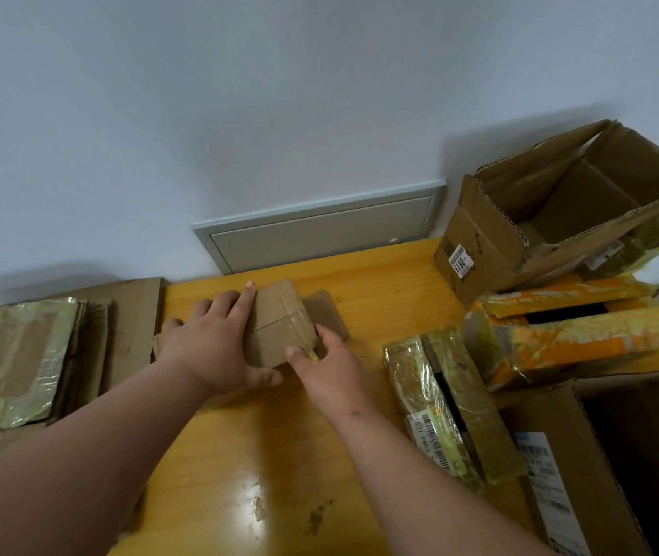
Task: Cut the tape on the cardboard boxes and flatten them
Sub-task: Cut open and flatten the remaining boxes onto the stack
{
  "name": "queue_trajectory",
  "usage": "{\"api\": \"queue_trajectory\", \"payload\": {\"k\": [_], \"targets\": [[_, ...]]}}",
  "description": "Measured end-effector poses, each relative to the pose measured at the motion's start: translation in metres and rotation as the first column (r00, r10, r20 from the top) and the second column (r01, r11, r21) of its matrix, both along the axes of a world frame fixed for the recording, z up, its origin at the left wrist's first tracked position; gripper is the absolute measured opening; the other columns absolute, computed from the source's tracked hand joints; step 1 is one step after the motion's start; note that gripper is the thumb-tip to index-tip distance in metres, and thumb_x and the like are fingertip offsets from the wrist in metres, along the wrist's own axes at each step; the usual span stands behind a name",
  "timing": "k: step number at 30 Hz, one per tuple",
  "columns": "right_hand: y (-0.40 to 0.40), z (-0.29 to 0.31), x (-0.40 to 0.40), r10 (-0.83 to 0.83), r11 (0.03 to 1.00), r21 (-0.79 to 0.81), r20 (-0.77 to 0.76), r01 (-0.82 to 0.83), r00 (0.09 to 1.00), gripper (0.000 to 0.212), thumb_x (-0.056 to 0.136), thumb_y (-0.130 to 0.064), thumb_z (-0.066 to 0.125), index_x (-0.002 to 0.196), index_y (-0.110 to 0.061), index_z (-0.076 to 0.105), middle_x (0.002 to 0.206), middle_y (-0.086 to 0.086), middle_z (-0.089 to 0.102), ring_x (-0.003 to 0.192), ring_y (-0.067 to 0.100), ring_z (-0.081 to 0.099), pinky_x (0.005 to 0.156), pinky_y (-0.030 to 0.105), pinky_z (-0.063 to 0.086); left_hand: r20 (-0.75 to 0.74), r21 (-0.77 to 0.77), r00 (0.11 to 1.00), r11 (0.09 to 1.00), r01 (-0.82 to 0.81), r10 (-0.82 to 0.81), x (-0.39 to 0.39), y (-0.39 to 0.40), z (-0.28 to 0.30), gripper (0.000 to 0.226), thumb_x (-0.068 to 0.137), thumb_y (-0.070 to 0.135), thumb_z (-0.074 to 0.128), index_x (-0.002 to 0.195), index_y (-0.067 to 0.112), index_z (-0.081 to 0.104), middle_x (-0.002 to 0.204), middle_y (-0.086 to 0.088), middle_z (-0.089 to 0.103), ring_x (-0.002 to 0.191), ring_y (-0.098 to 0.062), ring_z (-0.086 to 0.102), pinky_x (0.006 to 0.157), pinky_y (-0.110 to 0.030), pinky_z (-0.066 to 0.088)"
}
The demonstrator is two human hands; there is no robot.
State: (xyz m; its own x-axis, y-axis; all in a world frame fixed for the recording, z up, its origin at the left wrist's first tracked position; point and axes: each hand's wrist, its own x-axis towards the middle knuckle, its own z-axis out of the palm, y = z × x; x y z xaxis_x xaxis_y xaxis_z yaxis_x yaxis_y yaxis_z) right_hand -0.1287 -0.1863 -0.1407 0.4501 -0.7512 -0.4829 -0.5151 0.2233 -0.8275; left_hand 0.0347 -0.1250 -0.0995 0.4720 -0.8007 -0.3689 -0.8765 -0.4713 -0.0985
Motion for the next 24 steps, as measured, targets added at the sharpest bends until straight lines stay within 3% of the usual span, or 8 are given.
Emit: {"api": "queue_trajectory", "payload": {"k": [6,12,14,16,18,21,23,24], "targets": [[0.002,0.004,0.008,0.006,0.996,0.090,0.039,-0.010,0.999,0.096,0.080,-0.039,0.075,0.155,-0.037,0.014,0.132,-0.009,0.060,0.107,0.008,0.057,0.085,0.025,0.040,-0.071,0.035,0.990,0.992,-0.120,0.122,0.002,0.004,0.016,0.103,0.084,0.069,0.055,0.153,0.038,-0.013,0.152,0.002,0.030,0.134,-0.030,0.035,0.100,-0.050,0.046],[0.008,0.013,0.011,0.054,0.989,0.132,0.123,-0.071,0.991,0.113,0.078,-0.021,0.081,0.157,-0.031,0.001,0.146,-0.007,0.049,0.116,0.007,0.050,0.092,0.023,0.038,-0.172,-0.001,0.960,0.975,-0.224,0.220,-0.002,0.006,0.025,0.087,0.094,0.051,0.054,0.157,0.029,-0.002,0.148,-0.009,0.042,0.123,-0.032,0.053,0.090,-0.039,0.047],[0.008,0.018,0.014,0.073,0.991,0.102,0.134,-0.087,0.988,0.109,0.077,-0.018,0.081,0.157,-0.028,0.008,0.147,-0.009,0.047,0.115,0.006,0.049,0.098,0.028,0.043,-0.360,-0.026,0.858,0.915,-0.402,0.367,-0.002,0.012,0.025,0.082,0.093,0.047,0.061,0.156,0.028,0.012,0.137,-0.009,0.053,0.112,-0.030,0.060,0.076,-0.034,0.053],[0.006,0.024,0.016,0.111,0.991,0.066,0.104,-0.119,0.988,0.098,0.076,-0.019,0.081,0.155,-0.028,0.022,0.144,-0.006,0.049,0.119,0.012,0.052,0.103,0.036,0.046,-0.572,0.011,0.647,0.794,-0.608,0.504,-0.002,0.024,0.026,0.077,0.089,0.041,0.070,0.149,0.032,0.023,0.115,-0.006,0.059,0.094,-0.027,0.064,0.058,-0.034,0.057],[0.005,0.029,0.013,0.202,0.979,0.022,0.043,-0.203,0.978,0.090,0.075,-0.020,0.081,0.151,-0.030,0.033,0.140,-0.006,0.054,0.119,0.017,0.055,0.102,0.039,0.049,-0.672,0.063,0.495,0.709,-0.703,0.551,-0.003,0.037,0.028,0.093,0.083,0.036,0.078,0.151,0.038,0.015,0.104,-0.006,0.056,0.081,-0.029,0.068,0.050,-0.034,0.057],[0.005,0.032,0.003,0.344,0.938,-0.027,-0.080,-0.347,0.936,0.086,0.077,-0.022,0.080,0.150,-0.032,0.035,0.139,-0.007,0.055,0.121,0.017,0.055,0.103,0.037,0.046,-0.706,0.169,0.386,0.671,-0.722,0.593,-0.011,0.051,0.026,0.122,0.078,0.029,0.084,0.150,0.048,-0.011,0.105,-0.018,0.060,0.063,-0.030,0.073,0.048,-0.036,0.057],[0.007,0.033,-0.003,0.372,0.925,-0.034,-0.131,-0.380,0.919,0.087,0.079,-0.024,0.079,0.151,-0.034,0.032,0.143,-0.008,0.052,0.125,0.019,0.052,0.105,0.037,0.044,-0.692,0.175,0.411,0.691,-0.701,0.593,-0.016,0.053,0.022,0.129,0.076,0.029,0.085,0.147,0.051,-0.021,0.120,-0.022,0.059,0.077,-0.032,0.074,0.053,-0.041,0.058],[0.008,0.033,-0.005,0.377,0.922,-0.036,-0.149,-0.386,0.914,0.088,0.080,-0.025,0.079,0.152,-0.035,0.030,0.145,-0.009,0.050,0.127,0.019,0.051,0.106,0.038,0.043,-0.661,0.140,0.481,0.724,-0.675,0.576,-0.017,0.054,0.021,0.132,0.074,0.031,0.086,0.147,0.051,-0.023,0.134,-0.021,0.051,0.095,-0.035,0.070,0.060,-0.044,0.059]]}}
